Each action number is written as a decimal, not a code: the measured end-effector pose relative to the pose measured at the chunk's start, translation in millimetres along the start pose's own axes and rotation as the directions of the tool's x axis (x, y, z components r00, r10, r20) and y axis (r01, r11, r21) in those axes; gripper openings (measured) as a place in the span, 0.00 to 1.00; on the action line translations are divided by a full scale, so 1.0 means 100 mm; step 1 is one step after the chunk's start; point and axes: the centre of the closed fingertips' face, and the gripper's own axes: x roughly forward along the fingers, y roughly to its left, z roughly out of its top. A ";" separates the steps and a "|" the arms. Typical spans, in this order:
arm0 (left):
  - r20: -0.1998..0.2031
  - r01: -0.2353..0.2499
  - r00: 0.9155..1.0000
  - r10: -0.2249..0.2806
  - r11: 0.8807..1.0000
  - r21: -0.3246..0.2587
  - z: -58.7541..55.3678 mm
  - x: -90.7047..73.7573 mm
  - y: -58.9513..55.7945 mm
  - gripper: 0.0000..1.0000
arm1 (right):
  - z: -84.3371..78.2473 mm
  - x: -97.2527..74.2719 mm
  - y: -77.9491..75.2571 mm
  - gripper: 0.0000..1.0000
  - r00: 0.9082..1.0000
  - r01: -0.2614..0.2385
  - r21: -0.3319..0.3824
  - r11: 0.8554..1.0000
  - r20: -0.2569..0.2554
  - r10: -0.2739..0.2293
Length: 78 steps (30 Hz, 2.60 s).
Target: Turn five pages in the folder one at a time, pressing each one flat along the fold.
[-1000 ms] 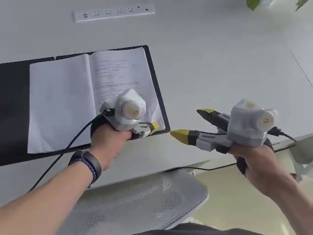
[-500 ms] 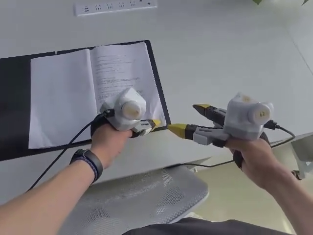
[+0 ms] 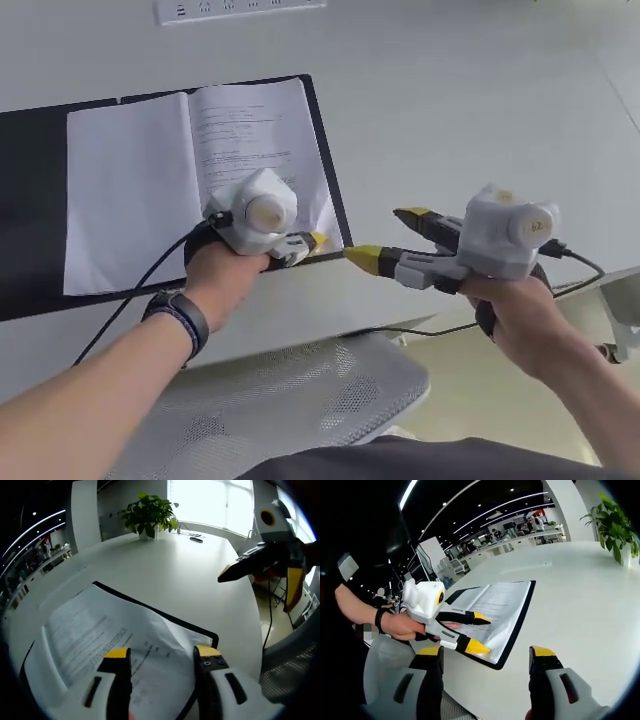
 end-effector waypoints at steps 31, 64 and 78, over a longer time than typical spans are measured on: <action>-0.001 -0.056 0.998 0.056 0.998 -0.010 -0.02 -0.05 -0.19 0.32 | 0.02 0.03 -0.04 0.67 1.000 -0.002 0.032 0.999 0.028 0.001; 0.014 -0.064 0.998 0.063 0.998 0.019 -0.02 -0.03 -0.14 0.16 | 0.26 0.68 0.04 0.57 0.993 -0.121 0.066 0.990 0.022 0.120; 0.030 -0.049 0.998 0.049 0.999 -0.001 -0.02 -0.04 -0.13 0.15 | 0.17 0.87 0.06 0.55 0.986 -0.163 0.121 0.979 -0.006 0.165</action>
